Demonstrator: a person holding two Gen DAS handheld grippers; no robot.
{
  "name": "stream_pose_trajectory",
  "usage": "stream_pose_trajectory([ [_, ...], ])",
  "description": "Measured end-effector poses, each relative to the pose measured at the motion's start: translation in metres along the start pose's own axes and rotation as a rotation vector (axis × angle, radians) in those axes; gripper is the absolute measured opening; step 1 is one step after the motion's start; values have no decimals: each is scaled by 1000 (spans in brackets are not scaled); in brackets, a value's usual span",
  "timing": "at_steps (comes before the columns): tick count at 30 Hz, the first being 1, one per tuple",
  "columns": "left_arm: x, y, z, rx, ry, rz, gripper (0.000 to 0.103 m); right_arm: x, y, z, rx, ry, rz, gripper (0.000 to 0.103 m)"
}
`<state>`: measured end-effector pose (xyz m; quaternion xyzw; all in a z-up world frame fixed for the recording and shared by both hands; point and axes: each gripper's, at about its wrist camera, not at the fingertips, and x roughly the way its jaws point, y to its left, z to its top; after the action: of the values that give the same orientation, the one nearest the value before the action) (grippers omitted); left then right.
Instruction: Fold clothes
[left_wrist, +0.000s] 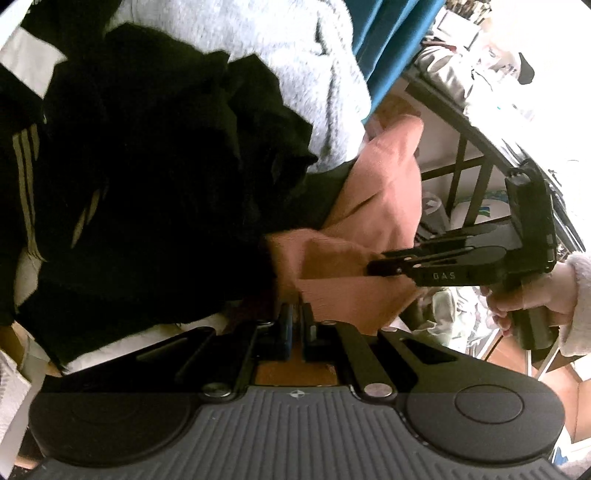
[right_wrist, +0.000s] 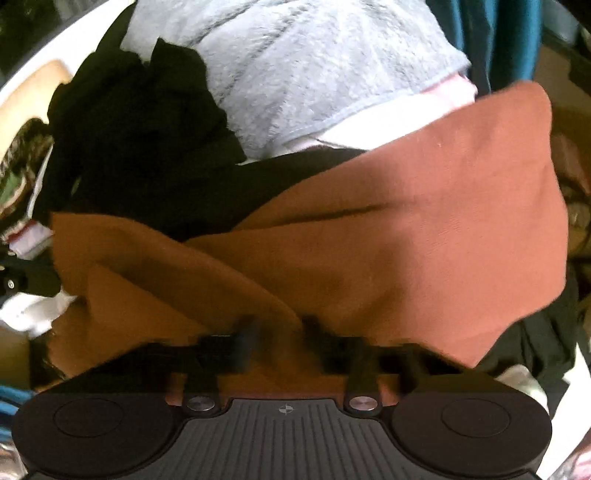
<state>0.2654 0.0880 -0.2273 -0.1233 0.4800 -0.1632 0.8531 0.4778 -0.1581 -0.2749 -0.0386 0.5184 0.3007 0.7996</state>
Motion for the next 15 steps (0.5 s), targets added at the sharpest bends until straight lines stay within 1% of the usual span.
stream_pose_trajectory([
  [3, 2, 2, 0, 12, 15, 7, 4, -14, 4, -9, -27, 2, 34, 10],
  [6, 6, 3, 1, 7, 32, 38, 7, -27, 8, -23, -34, 12, 53, 8],
  [7, 8, 3, 2, 7, 34, 36, 14, -32, 9, -28, -33, 16, 58, 8],
  [8, 9, 1, 3, 12, 32, 45, 18, -36, 10, -33, -26, 18, 62, 8],
  [9, 11, 0, 5, 19, 30, 55, 30, -41, 11, -38, -18, 21, 66, 8],
  [10, 13, -2, 7, 31, 29, 59, 44, -45, 12, -42, -12, 25, 69, 8],
  [11, 16, -4, 9, 44, 28, 62, 52, -47, 13, -45, -7, 30, 72, 8],
  [12, 19, -6, 11, 59, 30, 65, 65, -49, 14, -48, -4, 34, 75, 8],
  [13, 24, -7, 13, 77, 38, 63, 67, -51, 15, -52, -3, 39, 76, 8],
  [15, 37, -8, 16, 110, 80, 54, 67, -59, 14, -62, 2, 41, 73, 7],
])
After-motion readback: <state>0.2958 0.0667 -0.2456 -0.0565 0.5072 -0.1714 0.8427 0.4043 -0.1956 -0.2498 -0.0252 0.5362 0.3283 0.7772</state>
